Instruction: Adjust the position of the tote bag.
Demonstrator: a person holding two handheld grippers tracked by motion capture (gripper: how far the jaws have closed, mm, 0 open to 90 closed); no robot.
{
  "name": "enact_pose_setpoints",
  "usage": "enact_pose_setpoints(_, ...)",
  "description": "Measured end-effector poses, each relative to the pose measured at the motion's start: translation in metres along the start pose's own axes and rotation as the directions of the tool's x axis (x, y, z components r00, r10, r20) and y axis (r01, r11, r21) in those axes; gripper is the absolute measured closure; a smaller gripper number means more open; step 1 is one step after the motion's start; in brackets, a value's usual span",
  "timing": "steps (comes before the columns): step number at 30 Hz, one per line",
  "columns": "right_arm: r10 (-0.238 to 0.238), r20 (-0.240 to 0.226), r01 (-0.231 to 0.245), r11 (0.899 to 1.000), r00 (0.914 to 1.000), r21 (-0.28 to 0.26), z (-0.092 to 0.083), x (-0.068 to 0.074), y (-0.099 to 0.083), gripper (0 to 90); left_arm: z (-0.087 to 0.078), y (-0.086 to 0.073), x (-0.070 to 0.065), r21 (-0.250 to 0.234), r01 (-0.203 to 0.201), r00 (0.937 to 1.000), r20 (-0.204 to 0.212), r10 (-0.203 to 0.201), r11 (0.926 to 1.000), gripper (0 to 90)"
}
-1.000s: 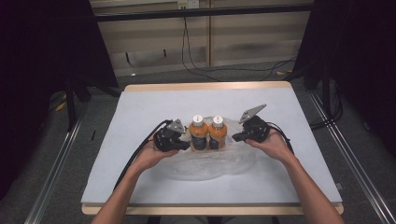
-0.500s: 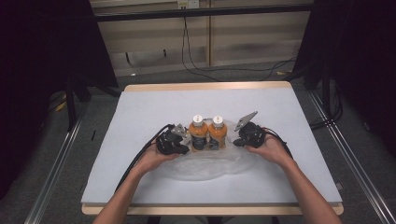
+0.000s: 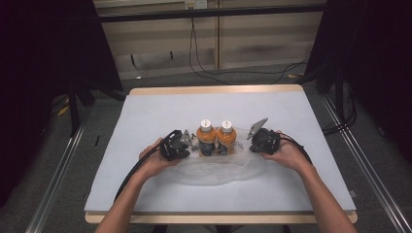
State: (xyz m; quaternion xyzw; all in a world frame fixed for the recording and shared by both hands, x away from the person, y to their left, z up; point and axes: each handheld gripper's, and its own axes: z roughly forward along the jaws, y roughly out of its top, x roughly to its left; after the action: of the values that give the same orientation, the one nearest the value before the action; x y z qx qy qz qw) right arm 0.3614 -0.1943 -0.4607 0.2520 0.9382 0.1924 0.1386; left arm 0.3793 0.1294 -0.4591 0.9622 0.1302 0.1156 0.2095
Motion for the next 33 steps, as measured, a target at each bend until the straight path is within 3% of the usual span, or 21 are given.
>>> enact_pose_setpoints(2,-0.024,0.044,0.023,0.999,0.9987,0.038,-0.002,-0.002,-0.003,90.0,-0.001,-0.002,0.004,0.012,-0.004,0.9999,-0.013,0.004,0.9999,90.0)
enact_pose_setpoints(3,-0.013,0.058,0.011,0.999,0.9982,0.050,-0.003,-0.003,-0.006,90.0,-0.002,-0.005,0.007,0.000,0.019,0.9998,-0.003,-0.019,0.9998,90.0)
enact_pose_setpoints(4,-0.019,0.061,0.016,0.999,0.9980,0.050,-0.004,-0.006,-0.009,90.0,-0.001,-0.007,0.009,-0.003,0.018,0.9997,-0.017,-0.018,0.9998,90.0)
enact_pose_setpoints(5,-0.009,0.066,0.005,0.999,0.9978,0.053,-0.004,-0.009,-0.011,90.0,-0.001,-0.008,0.010,0.018,0.010,0.9983,-0.057,-0.009,0.9998,90.0)
enact_pose_setpoints(8,0.011,0.057,-0.013,0.999,0.9983,0.035,-0.005,-0.016,-0.016,90.0,-0.002,-0.013,0.015,-0.007,0.053,0.9982,-0.027,-0.053,0.9986,90.0)
enact_pose_setpoints(12,0.013,0.066,-0.015,0.999,0.9977,0.035,-0.005,-0.016,-0.017,90.0,-0.003,-0.016,0.021,-0.008,0.062,0.9981,-0.001,-0.062,0.9981,90.0)
enact_pose_setpoints(15,0.006,0.091,-0.009,1.000,0.9958,0.029,-0.004,-0.018,-0.018,90.0,-0.006,-0.022,0.024,-0.001,0.072,0.9974,-0.010,-0.072,0.9974,90.0)
enact_pose_setpoints(16,0.005,0.088,-0.007,1.000,0.9961,0.029,-0.004,-0.018,-0.019,90.0,-0.006,-0.025,0.024,-0.006,0.098,0.9951,-0.013,-0.098,0.9951,90.0)
enact_pose_setpoints(22,0.010,0.076,-0.012,1.000,0.9971,0.018,-0.003,-0.021,-0.019,90.0,-0.011,-0.031,0.025,0.019,0.082,0.9962,-0.030,-0.082,0.9964,90.0)
enact_pose_setpoints(24,0.009,0.074,-0.011,1.000,0.9972,0.022,-0.004,-0.020,-0.019,90.0,-0.014,-0.034,0.025,0.028,0.084,0.9965,-0.001,-0.084,0.9961,90.0)
enact_pose_setpoints(25,0.011,0.061,-0.013,0.999,0.9981,0.029,-0.005,-0.020,-0.019,90.0,-0.017,-0.037,0.022,0.040,0.076,0.9963,0.037,-0.078,0.9963,90.0)
enact_pose_setpoints(26,0.013,0.027,-0.015,0.999,0.9995,0.045,-0.007,-0.020,-0.019,90.0,-0.020,-0.039,0.021,0.044,0.063,0.9968,0.048,-0.065,0.9971,90.0)
enact_pose_setpoints(27,-0.002,0.008,0.001,0.998,1.0000,0.063,-0.009,-0.019,-0.019,90.0,-0.021,-0.041,0.018,0.048,0.054,0.9981,0.028,-0.056,0.9974,90.0)
enact_pose_setpoints(28,-0.021,0.017,0.019,0.997,0.9996,0.071,-0.010,-0.017,-0.019,90.0,-0.021,-0.044,0.016,0.036,0.057,0.9981,0.022,-0.057,0.9978,90.0)
enact_pose_setpoints(33,-0.001,0.041,-0.002,0.999,0.9992,0.054,-0.008,-0.020,-0.020,90.0,-0.019,-0.042,0.021,0.051,0.043,0.9989,-0.022,-0.042,0.9978,90.0)
